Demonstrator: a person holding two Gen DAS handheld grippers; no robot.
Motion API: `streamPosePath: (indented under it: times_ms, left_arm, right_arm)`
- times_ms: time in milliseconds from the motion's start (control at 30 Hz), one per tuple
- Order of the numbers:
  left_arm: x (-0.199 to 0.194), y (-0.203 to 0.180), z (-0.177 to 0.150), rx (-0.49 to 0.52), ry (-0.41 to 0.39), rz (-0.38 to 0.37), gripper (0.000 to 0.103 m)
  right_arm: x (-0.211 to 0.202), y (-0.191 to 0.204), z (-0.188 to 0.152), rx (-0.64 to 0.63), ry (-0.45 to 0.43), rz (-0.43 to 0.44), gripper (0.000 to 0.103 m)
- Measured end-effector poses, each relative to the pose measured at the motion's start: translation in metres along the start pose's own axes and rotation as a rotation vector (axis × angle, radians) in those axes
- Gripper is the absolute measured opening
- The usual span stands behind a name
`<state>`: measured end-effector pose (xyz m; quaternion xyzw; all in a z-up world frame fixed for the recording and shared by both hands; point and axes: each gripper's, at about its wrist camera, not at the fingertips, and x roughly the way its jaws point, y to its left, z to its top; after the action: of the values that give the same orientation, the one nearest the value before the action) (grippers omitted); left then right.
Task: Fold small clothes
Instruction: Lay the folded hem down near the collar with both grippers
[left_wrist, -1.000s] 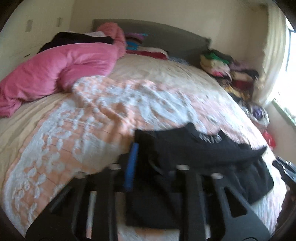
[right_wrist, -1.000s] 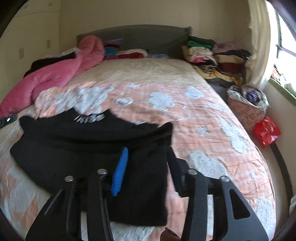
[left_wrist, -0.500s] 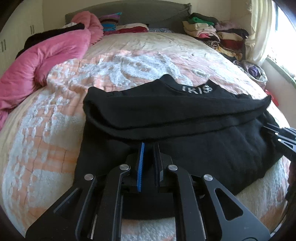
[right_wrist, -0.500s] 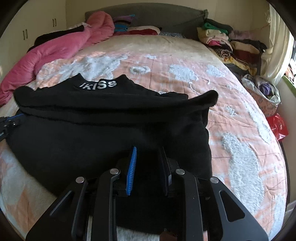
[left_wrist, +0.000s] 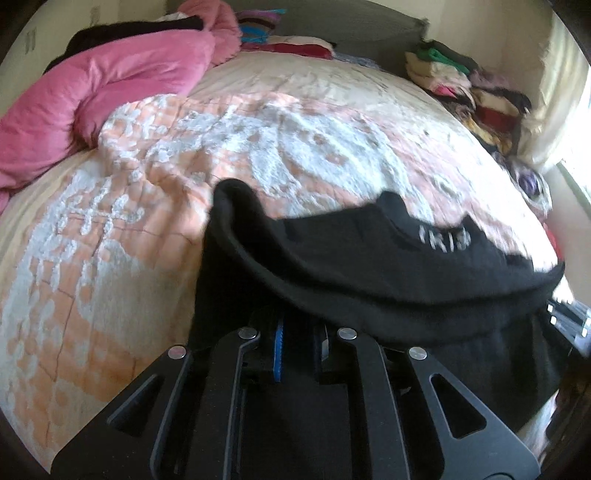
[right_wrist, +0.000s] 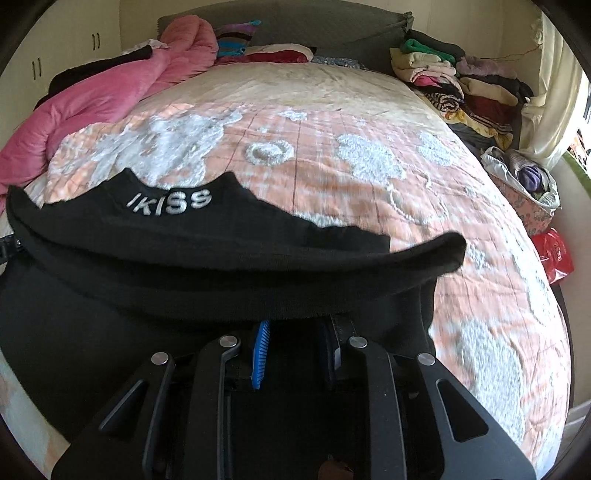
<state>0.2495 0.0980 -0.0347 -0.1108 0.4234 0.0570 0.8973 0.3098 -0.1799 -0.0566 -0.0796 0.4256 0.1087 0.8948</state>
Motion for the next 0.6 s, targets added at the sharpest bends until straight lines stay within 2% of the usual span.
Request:
streamPosePath:
  times_ms: [100, 200, 300, 367, 533, 567, 600]
  left_arm:
    - [-0.001, 0.01, 0.011, -0.105, -0.009, -0.038, 0.006]
    - [-0.009, 0.015, 0.018, -0.185, -0.042, -0.112, 0.006]
    - [-0.022, 0.015, 0.019, -0.154, -0.114, -0.094, 0.008]
    - [-0.027, 0.02, 0.019, -0.146, -0.133, -0.089, 0.012]
    - [-0.026, 0.039, 0.023, -0.104, -0.142, -0.029, 0.026]
    - [-0.023, 0.044, 0.024, -0.109, -0.134, -0.026, 0.031]
    - [-0.019, 0.048, 0.024, -0.115, -0.116, -0.028, 0.045]
  right_arm:
    - [0.005, -0.001, 0.012, 0.006, -0.002, -0.017, 0.021]
    - [0.006, -0.005, 0.025, 0.017, -0.015, -0.04, 0.021]
    - [0.005, -0.009, 0.036, 0.01, -0.033, -0.073, 0.021]
    - [0.001, -0.013, 0.039, 0.004, -0.05, -0.082, 0.021]
    - [-0.013, -0.04, 0.031, 0.058, -0.076, -0.088, 0.024]
    - [-0.014, -0.045, 0.028, 0.07, -0.072, -0.093, 0.031]
    - [-0.014, -0.05, 0.025, 0.079, -0.065, -0.096, 0.038]
